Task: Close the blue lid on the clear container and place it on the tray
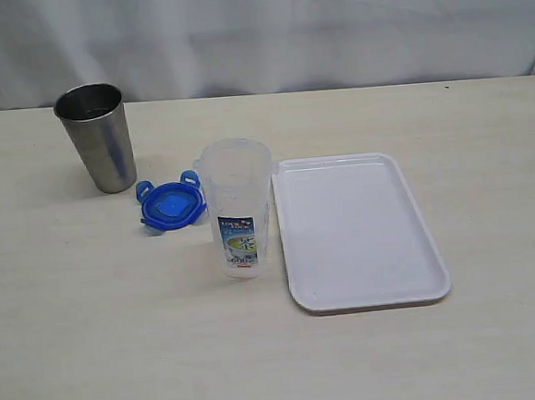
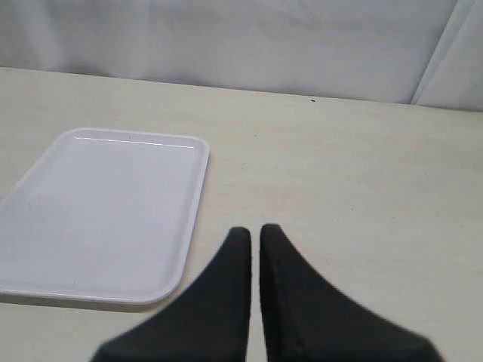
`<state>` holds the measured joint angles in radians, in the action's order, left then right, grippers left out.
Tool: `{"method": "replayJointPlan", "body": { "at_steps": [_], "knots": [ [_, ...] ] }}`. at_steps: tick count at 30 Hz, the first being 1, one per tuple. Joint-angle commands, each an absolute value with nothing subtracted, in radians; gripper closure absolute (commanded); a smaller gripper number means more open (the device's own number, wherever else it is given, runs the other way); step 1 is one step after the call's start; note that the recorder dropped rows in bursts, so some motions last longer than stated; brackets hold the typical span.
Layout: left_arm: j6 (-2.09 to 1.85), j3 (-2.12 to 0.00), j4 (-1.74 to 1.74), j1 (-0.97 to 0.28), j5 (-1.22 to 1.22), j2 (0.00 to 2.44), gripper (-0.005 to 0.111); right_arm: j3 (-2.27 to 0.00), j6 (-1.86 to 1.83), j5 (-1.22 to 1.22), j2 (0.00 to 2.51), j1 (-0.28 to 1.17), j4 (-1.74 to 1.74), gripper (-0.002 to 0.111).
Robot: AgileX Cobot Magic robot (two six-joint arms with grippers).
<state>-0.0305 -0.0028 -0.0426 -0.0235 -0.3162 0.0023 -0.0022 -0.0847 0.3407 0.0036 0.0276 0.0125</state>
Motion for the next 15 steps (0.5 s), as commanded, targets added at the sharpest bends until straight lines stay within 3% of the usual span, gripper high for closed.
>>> {"method": "replayJointPlan", "body": {
  "at_steps": [1, 12, 15],
  "knots": [
    [-0.028, 0.0, -0.042, -0.03, -0.308, 0.0, 0.107, 0.0, -0.082, 0.341, 0.0, 0.025, 0.012, 0.104],
    [-0.028, 0.0, -0.04, -0.03, -0.283, 0.0, 0.107, 0.0, -0.082, 0.341, 0.0, 0.025, 0.012, 0.104],
    [-0.028, 0.0, -0.04, -0.03, -0.133, 0.0, 0.107, 0.0, -0.082, 0.341, 0.0, 0.025, 0.012, 0.104]
  ]
}}
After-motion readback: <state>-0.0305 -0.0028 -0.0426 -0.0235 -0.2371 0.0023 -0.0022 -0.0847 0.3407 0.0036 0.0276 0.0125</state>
